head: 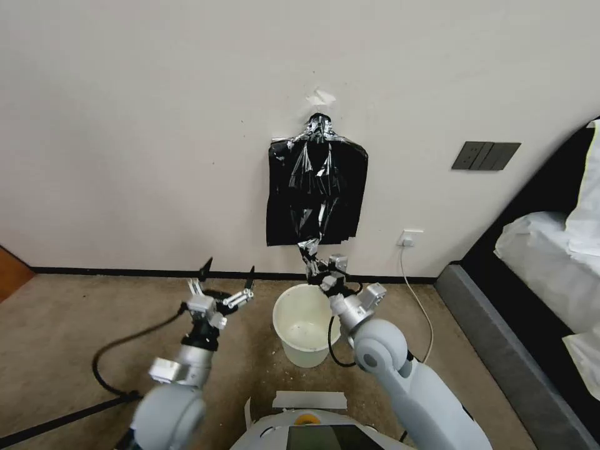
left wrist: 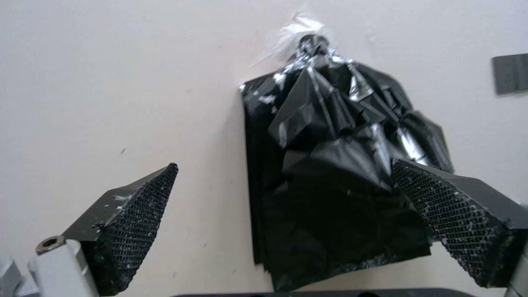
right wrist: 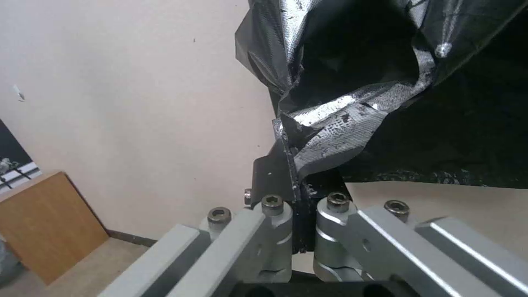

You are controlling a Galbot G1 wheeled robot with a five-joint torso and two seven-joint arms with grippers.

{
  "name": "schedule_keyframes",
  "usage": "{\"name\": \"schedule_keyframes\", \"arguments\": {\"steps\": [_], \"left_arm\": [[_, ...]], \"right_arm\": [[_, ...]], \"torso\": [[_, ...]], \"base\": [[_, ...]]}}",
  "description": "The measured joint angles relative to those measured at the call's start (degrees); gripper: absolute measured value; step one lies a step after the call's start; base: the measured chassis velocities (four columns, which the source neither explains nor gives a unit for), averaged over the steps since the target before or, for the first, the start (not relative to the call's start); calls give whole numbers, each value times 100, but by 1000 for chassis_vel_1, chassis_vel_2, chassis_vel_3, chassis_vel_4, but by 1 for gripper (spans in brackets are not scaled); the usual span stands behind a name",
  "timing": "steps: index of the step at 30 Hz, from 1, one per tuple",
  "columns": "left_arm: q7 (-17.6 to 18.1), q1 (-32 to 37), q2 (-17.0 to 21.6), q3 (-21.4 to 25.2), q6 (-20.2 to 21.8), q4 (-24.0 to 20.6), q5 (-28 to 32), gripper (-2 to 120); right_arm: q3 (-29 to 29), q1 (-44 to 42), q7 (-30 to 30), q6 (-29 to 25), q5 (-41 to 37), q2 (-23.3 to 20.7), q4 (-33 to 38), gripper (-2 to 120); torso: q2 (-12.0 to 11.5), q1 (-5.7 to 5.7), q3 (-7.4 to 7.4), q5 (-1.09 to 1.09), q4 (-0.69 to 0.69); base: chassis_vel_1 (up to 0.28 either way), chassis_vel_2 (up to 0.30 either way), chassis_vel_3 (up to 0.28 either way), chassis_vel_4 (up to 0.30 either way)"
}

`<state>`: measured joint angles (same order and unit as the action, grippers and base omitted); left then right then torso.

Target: Place a trash bag onto the trash bin.

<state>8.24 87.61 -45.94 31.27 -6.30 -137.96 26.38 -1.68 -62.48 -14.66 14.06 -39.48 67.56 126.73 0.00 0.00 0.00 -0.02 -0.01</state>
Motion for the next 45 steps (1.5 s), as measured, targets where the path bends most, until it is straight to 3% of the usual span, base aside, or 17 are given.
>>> {"name": "schedule_keyframes", "arguments": {"steps": [2,3,4,7,8,10,11,12,13,15,16,19,20,23,30,36,45], "left_arm": [[96,-644,603,-240,261,31,393,100],[96,-644,603,-240,261,31,393,100],[140,-1047,850,-467,383,102,551,100],[339,-2568,1364,-1598,681,509,857,100],[339,-2568,1364,-1598,681,509,857,100],[489,-3737,1527,-2485,870,762,1017,100],[489,-3737,1527,-2485,870,762,1017,100],[586,-4559,1576,-3161,1054,904,1118,100],[620,-4909,1583,-3443,1151,966,1149,100],[757,-6326,1582,-4592,1507,1190,1222,100],[757,-6326,1582,-4592,1507,1190,1222,100],[991,-7733,1405,-5888,1961,1403,1355,100],[991,-7733,1405,-5888,1961,1403,1355,100],[1194,-8628,1097,-6586,2666,1577,1585,100],[1332,-9364,826,-7193,3245,1811,1826,100],[1340,-10161,424,-7977,3778,2167,2059,100],[1309,-10631,182,-8261,4443,2260,2346,95]], "right_arm": [[47,28,1,23,88,-19,-6,0],[47,28,1,23,88,-19,-6,0],[63,32,2,28,126,-21,-8,0],[81,32,12,35,210,-23,-11,0],[81,32,12,35,210,-23,-11,0],[73,21,20,37,240,-25,-13,0],[73,21,20,37,240,-25,-13,0],[54,14,24,38,254,-26,-13,0],[44,11,26,38,257,-26,-13,0],[-15,-3,32,37,265,-27,-17,0],[-15,-3,32,37,265,-27,-17,0],[-71,-11,41,31,265,-22,-30,0],[-71,-11,41,31,265,-22,-30,0],[-88,-13,45,26,260,-9,-33,0],[-125,-30,62,13,256,-6,-13,0],[-129,-47,79,-5,252,19,2,0],[-192,-135,128,-77,253,21,33,0]], "torso": [[0,0,0,1,0],[0,0,0,1,0],[0,0,0,1,1],[0,0,0,0,1],[0,0,0,0,1],[0,0,0,0,1],[0,0,0,0,1],[0,0,0,2,0],[0,0,0,1,0],[0,1,0,4,-1],[0,1,0,4,-1],[0,1,0,3,1],[0,1,0,3,1],[0,1,0,3,-1],[0,0,0,3,3],[0,0,0,2,0],[0,0,0,3,0]], "base": [[0,0,0,0],[0,0,0,0],[0,0,0,0],[0,0,0,0],[0,0,0,0],[0,0,0,0],[0,0,0,0],[0,0,0,0],[0,0,0,0],[0,0,0,0],[0,0,0,0],[0,0,0,0],[0,0,0,0],[0,0,0,0],[0,0,0,0],[0,0,0,0],[0,0,0,0]]}}
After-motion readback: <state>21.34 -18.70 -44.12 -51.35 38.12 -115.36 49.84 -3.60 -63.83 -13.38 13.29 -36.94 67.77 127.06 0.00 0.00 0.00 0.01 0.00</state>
